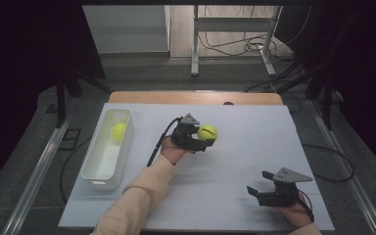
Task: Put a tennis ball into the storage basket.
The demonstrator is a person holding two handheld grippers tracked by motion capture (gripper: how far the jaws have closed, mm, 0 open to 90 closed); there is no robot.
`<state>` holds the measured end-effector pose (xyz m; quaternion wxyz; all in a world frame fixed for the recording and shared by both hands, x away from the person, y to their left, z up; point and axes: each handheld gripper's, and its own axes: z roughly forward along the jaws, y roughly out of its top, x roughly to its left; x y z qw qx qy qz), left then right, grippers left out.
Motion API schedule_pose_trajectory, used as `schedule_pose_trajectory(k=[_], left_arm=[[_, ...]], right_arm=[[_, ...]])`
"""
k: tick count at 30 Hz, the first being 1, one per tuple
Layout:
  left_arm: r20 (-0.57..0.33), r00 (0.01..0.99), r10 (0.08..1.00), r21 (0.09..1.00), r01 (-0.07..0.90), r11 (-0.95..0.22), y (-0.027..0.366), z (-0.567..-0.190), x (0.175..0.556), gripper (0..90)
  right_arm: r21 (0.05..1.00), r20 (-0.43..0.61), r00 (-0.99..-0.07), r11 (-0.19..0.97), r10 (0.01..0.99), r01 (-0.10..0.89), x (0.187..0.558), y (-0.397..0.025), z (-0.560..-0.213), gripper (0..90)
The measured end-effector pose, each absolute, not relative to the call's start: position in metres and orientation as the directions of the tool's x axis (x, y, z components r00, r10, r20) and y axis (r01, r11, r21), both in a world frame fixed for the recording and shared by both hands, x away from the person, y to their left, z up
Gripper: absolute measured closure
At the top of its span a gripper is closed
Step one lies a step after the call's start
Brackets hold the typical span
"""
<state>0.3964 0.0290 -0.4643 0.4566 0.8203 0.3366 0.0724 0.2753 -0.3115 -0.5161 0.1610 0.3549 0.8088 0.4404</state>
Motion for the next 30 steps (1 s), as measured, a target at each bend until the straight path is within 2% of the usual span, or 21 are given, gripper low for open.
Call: schedule_pose_trajectory(k=[30], left_arm=[[-0.201,0.742,0.639,0.82,0.484,-0.304,0.064,-0.459,0.386,26.4]], right_arm=[[0.824,0.053,-0.685,0.356,0.726,0.442,0.276,-0.313,-0.517,14.7]])
